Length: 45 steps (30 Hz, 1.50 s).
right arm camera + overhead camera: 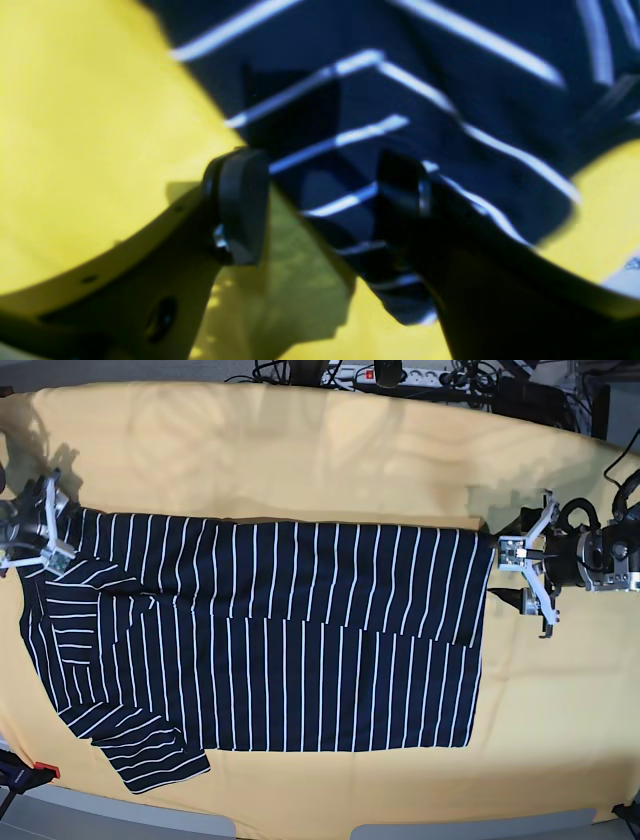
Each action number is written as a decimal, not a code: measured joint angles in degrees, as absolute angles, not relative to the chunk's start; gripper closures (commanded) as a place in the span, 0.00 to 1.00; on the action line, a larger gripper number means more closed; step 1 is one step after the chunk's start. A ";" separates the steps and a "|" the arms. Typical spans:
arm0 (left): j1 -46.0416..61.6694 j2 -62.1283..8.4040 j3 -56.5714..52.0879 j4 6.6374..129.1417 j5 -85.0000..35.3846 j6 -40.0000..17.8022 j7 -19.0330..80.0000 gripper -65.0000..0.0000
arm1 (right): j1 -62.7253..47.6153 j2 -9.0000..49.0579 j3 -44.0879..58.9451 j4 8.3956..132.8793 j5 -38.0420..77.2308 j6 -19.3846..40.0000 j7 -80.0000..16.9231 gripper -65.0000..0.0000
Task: Fold the T-shirt properly
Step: 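Lay the shoulder edge down across the shirt's middle, folding it over, then regrasp the folded edge with both grippers and drag it toward the robot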
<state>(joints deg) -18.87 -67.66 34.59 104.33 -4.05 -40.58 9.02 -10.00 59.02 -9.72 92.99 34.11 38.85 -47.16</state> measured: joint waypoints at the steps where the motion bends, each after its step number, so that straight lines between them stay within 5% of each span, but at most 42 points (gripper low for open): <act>1: -18.70 -67.59 34.59 104.38 -4.08 -40.58 8.27 0.41 | -10.33 59.09 -9.69 93.27 33.95 38.81 -47.03 0.43; 15: -13.96 -67.33 34.59 104.42 2.85 -40.60 6.57 0.41 | -20.08 59.83 -9.23 94.24 7.97 25.08 -44.58 0.43; 38: -13.98 -67.88 34.59 104.49 2.87 -39.66 5.54 0.41 | -23.05 58.67 -9.21 91.02 0.89 12.12 -36.27 0.43; 40: -13.98 -67.88 34.59 104.49 2.90 -39.66 5.56 0.41 | -23.03 58.39 -9.21 91.00 1.08 11.57 -36.12 0.55; 43: -13.98 -67.88 34.59 104.49 2.90 -39.66 5.56 0.41 | -23.11 58.35 -9.26 90.76 1.67 12.14 -37.32 1.00; 45: -13.98 -67.83 34.59 104.49 2.90 -39.48 5.54 0.41 | -23.16 58.19 -9.34 90.72 1.69 11.73 -37.76 1.00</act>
<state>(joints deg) -13.98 -67.83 34.59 104.49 2.90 -39.48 5.54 -23.16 58.19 -9.34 90.72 1.69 11.73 -37.76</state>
